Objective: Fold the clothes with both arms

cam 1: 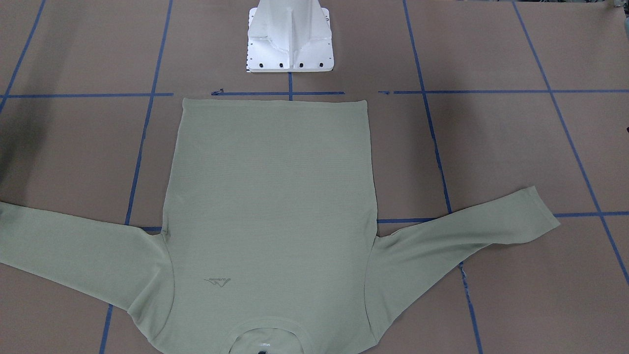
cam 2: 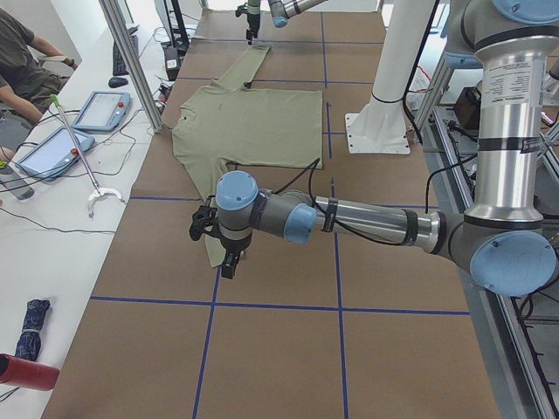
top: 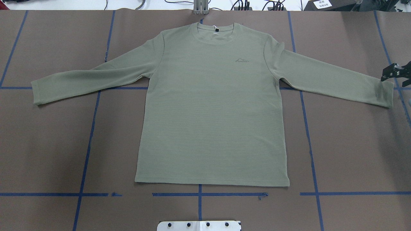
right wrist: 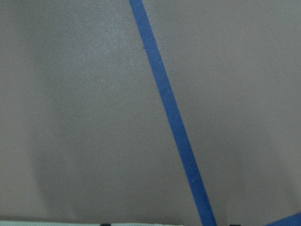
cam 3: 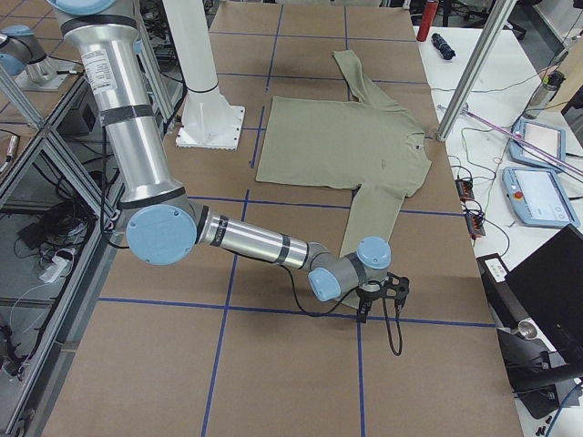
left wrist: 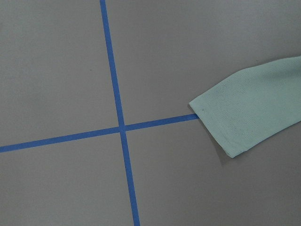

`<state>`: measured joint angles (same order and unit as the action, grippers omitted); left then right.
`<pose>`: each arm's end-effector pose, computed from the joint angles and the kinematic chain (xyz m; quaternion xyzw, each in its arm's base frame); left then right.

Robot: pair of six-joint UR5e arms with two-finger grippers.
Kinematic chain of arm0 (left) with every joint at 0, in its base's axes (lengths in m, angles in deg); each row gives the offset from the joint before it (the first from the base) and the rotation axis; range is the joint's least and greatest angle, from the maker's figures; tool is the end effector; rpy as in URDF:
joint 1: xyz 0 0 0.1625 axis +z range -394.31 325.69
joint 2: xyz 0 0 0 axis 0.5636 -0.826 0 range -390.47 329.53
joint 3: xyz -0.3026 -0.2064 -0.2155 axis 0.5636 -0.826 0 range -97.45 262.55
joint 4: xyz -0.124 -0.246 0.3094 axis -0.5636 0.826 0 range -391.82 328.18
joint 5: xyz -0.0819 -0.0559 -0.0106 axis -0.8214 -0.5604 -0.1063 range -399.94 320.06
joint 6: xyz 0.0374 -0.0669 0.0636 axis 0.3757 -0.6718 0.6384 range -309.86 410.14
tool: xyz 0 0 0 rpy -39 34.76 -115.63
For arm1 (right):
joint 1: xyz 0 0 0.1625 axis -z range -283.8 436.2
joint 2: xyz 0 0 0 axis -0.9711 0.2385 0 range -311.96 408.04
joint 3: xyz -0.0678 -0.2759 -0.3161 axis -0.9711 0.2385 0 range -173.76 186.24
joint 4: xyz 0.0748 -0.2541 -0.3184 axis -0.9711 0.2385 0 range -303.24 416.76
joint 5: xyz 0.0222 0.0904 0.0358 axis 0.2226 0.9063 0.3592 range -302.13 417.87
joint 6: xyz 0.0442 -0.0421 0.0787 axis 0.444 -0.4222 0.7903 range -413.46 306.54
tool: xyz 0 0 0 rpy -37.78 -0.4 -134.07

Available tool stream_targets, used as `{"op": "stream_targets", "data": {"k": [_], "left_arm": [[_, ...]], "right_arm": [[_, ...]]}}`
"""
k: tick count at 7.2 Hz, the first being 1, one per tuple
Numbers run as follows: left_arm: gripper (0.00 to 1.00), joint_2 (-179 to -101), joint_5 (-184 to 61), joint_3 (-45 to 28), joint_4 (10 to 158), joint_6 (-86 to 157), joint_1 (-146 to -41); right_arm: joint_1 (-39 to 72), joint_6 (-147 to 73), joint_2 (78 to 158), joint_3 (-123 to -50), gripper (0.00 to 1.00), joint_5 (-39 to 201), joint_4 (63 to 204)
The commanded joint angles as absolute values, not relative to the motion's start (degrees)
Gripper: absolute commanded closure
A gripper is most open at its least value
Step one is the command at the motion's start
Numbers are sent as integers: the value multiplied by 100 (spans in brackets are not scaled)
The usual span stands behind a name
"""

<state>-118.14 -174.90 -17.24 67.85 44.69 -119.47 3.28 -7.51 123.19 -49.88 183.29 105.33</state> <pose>-0.0216 -0.4913 0.5742 0.1032 0.3888 0.0521 0.9140 -0.1049 -0.5984 0.7382 0.0019 -0.3512 0.1758 0.9196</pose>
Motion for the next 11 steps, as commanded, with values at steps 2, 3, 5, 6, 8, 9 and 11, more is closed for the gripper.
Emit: {"op": "stream_targets", "data": {"k": [2,3,5,6,8,9,11], "left_arm": [[0,-11784,-17486,-1782,6785,4469,-11947],[0,-11792,-17486,-1774,6785,4469,-11956],[0,-11784,-17486,-1782,6785,4469,-11956],[0,-11784,-17486,-1782,6785,4469,-11956],[0,-11784,-17564,-1774,6776,4469,-11947],[0,-11784,-17565,-1773,6776,4469,-11947],[0,-11784,-17574,-1782,6776,4469,-11956]], "right_arm": [[369,-715,12380,-4992,54,18338,10528],[369,-723,12381,-5001,96,18338,10537],[369,-715,12381,-5097,100,18364,10528],[361,-715,12389,-5237,100,18390,10537],[360,-758,12512,-5361,100,18443,10511],[360,-767,12591,-5544,100,18460,10528],[369,-697,12705,-6070,100,18522,10598]]}}
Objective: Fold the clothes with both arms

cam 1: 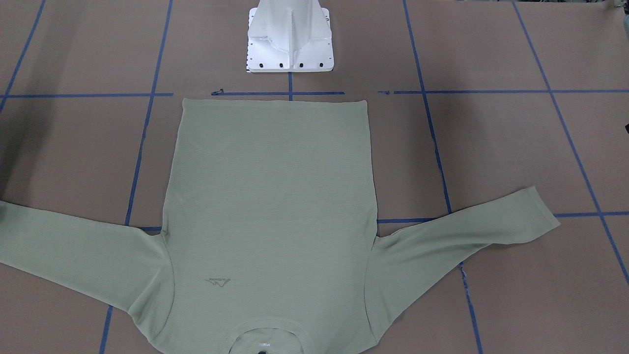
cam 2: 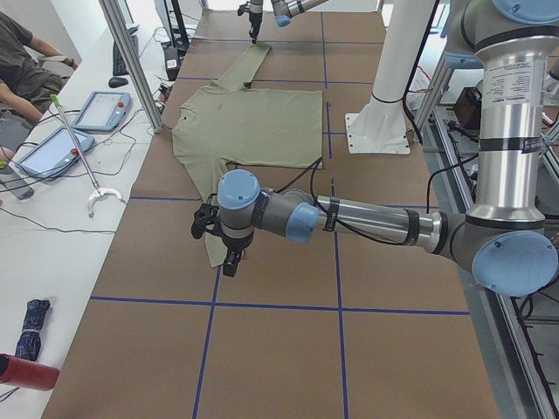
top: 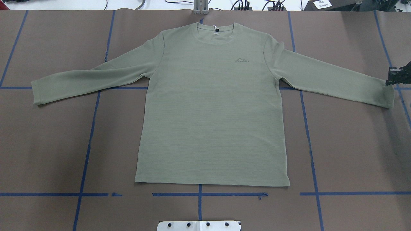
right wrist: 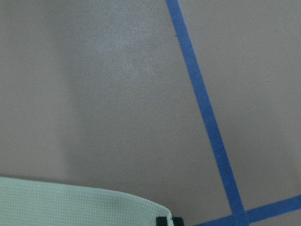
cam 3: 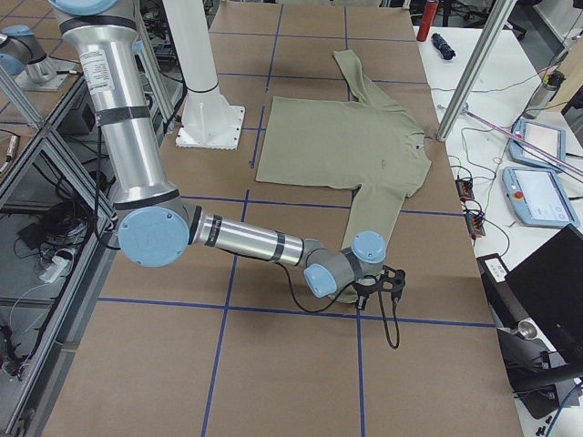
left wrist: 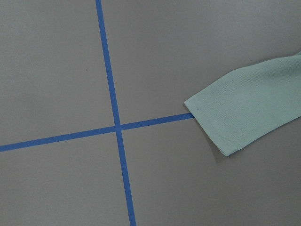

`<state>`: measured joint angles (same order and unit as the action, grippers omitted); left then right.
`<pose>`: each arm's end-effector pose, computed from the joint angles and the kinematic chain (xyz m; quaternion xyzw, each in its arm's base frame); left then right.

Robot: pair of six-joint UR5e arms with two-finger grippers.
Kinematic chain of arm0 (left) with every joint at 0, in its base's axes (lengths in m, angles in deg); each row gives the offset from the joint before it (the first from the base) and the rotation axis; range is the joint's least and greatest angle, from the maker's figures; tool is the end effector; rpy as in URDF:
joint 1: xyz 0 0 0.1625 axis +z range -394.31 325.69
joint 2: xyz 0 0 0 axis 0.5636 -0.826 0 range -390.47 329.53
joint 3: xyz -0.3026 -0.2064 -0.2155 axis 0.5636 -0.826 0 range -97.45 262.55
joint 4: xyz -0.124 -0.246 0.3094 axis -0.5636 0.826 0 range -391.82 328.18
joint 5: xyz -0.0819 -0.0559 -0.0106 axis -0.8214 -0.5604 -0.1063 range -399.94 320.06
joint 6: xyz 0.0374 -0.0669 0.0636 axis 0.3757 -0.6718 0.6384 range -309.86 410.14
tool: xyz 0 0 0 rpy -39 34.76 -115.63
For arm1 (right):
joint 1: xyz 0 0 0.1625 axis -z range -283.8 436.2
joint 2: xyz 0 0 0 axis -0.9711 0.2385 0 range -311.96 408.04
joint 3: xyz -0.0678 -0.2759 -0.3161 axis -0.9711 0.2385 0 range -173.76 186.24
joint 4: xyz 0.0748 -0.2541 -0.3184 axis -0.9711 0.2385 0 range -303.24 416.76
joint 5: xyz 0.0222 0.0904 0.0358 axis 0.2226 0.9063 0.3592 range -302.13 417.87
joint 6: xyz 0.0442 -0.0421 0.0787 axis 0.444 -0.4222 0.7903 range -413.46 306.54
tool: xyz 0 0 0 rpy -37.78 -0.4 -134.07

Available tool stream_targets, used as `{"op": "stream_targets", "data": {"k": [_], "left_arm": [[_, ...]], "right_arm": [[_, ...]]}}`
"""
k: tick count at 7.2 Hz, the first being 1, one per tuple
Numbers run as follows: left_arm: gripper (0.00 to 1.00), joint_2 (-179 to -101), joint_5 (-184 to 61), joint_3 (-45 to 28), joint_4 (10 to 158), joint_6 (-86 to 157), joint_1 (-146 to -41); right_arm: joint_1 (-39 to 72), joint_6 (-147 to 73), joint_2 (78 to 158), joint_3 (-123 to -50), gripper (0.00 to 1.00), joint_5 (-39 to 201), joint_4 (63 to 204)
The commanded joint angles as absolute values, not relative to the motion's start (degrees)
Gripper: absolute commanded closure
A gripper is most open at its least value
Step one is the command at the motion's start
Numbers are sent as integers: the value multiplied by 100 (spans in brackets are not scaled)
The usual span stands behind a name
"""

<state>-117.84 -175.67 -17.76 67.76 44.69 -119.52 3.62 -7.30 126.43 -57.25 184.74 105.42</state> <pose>-0.0213 -0.4886 0.5715 0.1034 0.3949 0.0531 0.9114 -0.1063 -0.5843 0.7066 0.0223 -0.3761 0.1592 0.9125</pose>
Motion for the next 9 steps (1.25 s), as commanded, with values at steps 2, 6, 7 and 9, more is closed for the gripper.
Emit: {"op": "stream_targets", "data": {"k": [2,6,7,9], "left_arm": [[0,-11784,-17582,-1808,6776,4469,-11956],[0,-11784,-17652,-1870,6785,4469,-11956],[0,-11784,-17670,-1879,6785,4469,-11956],[0,-11784,-17732,-1914,6794,4469,-11956]], "right_arm": [[998,204,12496,-6755,100,18593,10721],[1966,2310,11076,-7145,100,18322,10774],[2360,2918,10418,-7119,100,17772,10844],[3116,3722,8568,-6840,100,16578,12451]]}}
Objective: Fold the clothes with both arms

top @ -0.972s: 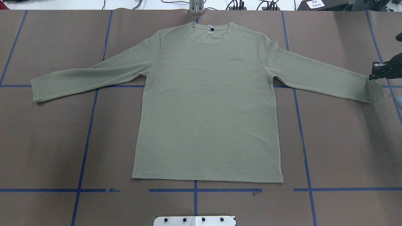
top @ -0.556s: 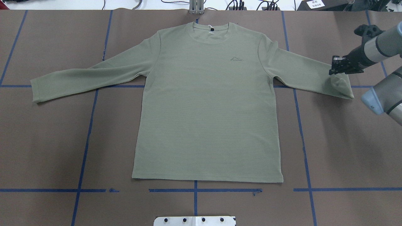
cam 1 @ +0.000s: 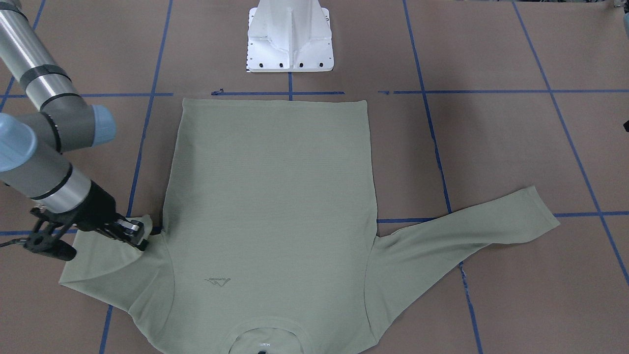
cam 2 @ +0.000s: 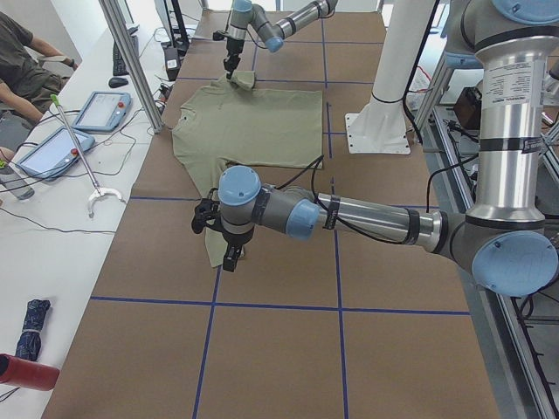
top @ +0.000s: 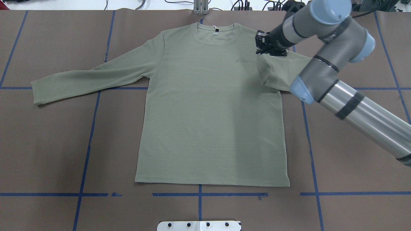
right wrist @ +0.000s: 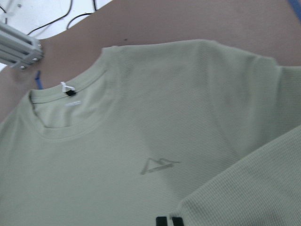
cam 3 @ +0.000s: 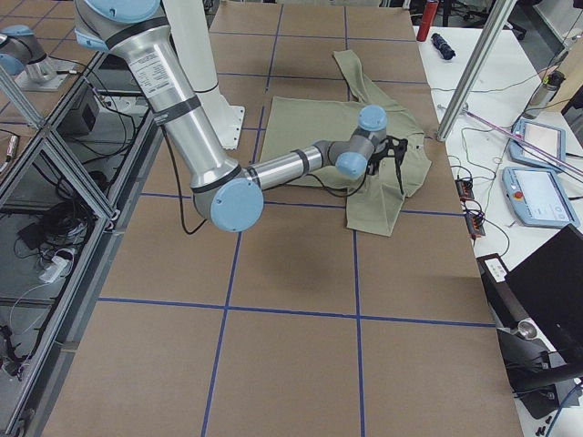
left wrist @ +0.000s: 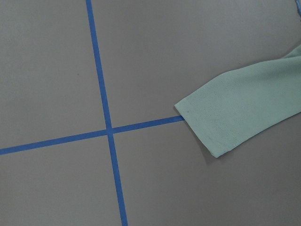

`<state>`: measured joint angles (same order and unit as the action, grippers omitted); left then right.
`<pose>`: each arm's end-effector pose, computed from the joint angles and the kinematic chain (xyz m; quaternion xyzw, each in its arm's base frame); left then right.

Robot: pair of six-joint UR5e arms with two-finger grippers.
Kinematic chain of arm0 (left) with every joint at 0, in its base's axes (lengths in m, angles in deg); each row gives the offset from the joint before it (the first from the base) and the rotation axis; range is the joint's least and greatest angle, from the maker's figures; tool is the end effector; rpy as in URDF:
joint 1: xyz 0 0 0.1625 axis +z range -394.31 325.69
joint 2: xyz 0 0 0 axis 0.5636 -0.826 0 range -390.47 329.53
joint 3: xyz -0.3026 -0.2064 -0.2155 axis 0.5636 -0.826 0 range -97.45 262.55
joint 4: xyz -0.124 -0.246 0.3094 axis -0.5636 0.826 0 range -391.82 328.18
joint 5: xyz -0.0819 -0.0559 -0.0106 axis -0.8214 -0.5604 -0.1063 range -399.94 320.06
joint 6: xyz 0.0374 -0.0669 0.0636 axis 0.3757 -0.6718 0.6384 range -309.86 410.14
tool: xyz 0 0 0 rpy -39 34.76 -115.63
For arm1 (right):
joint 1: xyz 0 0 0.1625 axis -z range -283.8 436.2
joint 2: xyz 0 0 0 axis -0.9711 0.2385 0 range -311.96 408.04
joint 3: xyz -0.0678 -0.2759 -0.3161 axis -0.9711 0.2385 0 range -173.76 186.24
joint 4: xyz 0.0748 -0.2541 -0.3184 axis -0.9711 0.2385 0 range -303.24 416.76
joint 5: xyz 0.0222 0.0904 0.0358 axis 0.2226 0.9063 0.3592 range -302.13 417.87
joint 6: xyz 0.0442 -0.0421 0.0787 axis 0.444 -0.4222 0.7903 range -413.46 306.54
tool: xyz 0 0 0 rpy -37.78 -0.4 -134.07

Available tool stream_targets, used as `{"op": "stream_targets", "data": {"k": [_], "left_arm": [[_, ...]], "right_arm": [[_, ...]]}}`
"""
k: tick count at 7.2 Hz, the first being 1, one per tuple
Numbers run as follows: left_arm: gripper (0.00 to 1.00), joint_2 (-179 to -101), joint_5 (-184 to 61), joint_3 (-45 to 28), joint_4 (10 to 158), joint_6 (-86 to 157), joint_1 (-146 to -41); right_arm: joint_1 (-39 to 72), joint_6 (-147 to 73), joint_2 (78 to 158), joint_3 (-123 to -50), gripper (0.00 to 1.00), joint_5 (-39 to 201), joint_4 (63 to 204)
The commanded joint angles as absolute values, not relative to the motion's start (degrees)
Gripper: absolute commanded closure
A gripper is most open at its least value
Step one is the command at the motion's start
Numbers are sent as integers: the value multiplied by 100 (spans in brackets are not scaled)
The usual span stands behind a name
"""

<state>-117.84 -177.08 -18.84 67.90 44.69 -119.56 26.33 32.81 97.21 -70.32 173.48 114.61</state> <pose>-0.0200 -0.4876 0.5600 0.1115 0.4061 0.0587 0.9051 -0.4171 -0.6347 0.2632 0.0466 -0.5190 0.2304 0.8218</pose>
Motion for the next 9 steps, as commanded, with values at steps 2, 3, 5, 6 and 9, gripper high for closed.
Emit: {"op": "stream_targets", "data": {"k": [2,3,5,6,9], "left_arm": [[0,-11775,-17732,-1984,6794,4469,-11956],[0,-11775,-17740,-2010,6785,4469,-11956],[0,-11775,-17741,-2028,6785,4478,-11947],[0,-11775,-17749,-2020,6785,4478,-11947],[0,-11775,-17741,-2020,6811,4487,-11947]], "right_arm": [[3707,3935,7331,-5709,100,15721,12708],[3918,3926,7196,-5478,100,15475,12351],[4069,3935,6994,-4906,100,15209,11812],[4096,3935,6810,-4739,100,15209,11811],[4192,3935,6545,-4054,51,14876,11454]]}}
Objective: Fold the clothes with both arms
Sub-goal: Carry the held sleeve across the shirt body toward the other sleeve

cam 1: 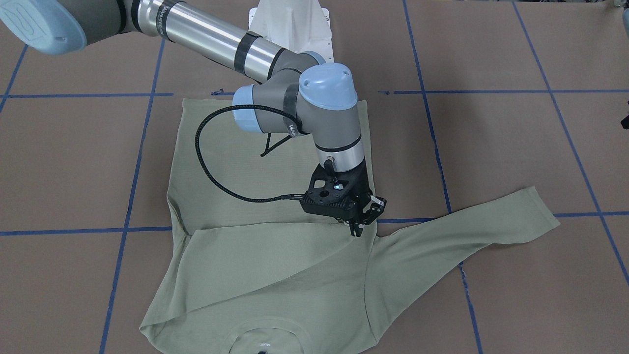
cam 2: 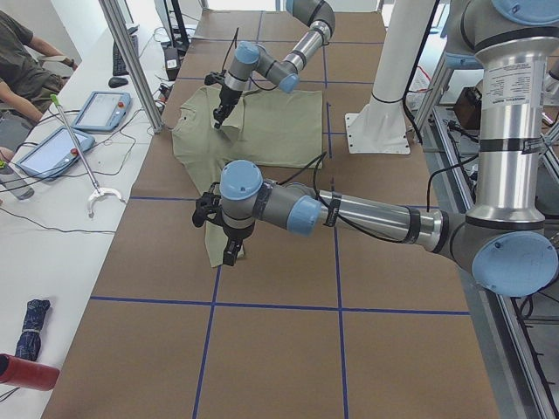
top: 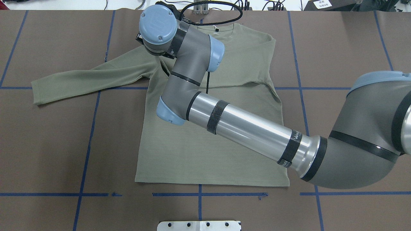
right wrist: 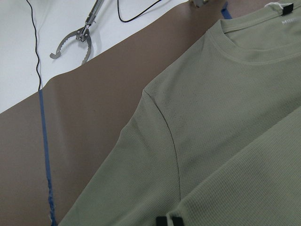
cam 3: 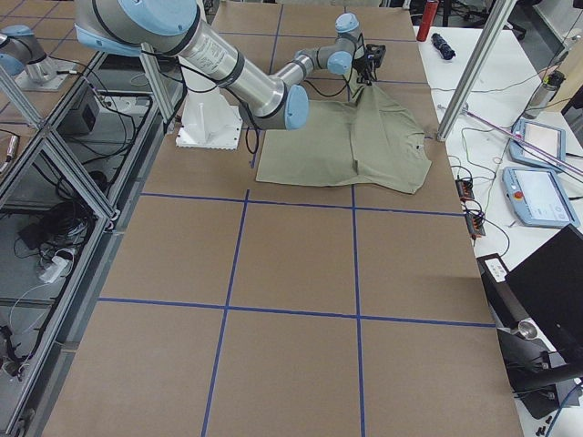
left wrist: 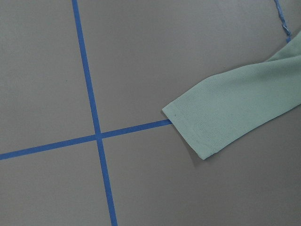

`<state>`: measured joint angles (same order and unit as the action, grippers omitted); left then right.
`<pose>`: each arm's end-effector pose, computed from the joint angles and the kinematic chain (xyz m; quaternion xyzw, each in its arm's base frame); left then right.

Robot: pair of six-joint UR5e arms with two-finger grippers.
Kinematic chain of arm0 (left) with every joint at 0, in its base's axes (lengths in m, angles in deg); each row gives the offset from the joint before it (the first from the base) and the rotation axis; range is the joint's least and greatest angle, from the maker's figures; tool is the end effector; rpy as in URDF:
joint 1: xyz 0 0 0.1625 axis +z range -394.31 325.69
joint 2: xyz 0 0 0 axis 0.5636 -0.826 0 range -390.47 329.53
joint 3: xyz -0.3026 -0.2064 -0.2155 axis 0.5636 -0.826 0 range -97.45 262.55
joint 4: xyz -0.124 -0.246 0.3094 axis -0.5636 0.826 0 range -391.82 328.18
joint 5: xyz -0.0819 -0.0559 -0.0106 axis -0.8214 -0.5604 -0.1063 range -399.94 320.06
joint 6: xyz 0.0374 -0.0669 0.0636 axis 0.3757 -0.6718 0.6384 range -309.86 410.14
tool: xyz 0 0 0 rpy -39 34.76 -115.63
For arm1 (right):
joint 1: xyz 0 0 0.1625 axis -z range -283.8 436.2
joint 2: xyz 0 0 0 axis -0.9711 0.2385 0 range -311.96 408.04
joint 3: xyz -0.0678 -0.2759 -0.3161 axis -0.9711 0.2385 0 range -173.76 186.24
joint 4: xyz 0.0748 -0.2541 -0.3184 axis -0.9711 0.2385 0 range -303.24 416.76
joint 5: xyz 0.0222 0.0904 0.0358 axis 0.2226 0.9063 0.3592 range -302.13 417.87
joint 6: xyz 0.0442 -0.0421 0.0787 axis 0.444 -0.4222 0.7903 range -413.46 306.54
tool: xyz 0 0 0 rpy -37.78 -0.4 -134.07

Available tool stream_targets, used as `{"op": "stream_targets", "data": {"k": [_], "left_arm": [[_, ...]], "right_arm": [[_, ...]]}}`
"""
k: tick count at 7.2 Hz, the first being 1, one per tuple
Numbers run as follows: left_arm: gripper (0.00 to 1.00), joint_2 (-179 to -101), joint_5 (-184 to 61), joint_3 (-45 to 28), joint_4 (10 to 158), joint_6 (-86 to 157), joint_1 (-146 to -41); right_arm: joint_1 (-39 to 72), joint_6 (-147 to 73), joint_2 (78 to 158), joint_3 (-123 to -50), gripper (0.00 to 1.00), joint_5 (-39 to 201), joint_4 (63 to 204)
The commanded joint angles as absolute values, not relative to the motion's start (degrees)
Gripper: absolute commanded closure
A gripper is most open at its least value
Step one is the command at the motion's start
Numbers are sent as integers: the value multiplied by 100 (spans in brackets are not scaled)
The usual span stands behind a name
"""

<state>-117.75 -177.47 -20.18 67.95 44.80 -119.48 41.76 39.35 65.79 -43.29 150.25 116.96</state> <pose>-0.0190 -0.4860 0.5484 0.1214 0.4093 0.0652 0.9019 -0.6471 -0.6003 0.0451 0.1223 -0.4974 0.2642 0.8172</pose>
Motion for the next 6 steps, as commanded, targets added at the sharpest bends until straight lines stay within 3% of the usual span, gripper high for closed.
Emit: {"op": "stream_targets", "data": {"k": [1,2,4,6], "left_arm": [[0,-11784,-17749,-2028,6820,4487,-11939],[0,-11792,-17828,-2020,6881,4513,-11921],[0,-11801,-17969,-2002,7188,4278,-11834],[0,-12107,-17908,-1679,7531,3384,-11019]], "right_arm": [[4201,3935,6536,-3939,13,14849,11346],[4201,3952,6518,-3920,5,14840,11354],[4219,4519,6395,-4120,2,14857,11389],[4018,4490,7671,-5819,1,15215,11731]]}}
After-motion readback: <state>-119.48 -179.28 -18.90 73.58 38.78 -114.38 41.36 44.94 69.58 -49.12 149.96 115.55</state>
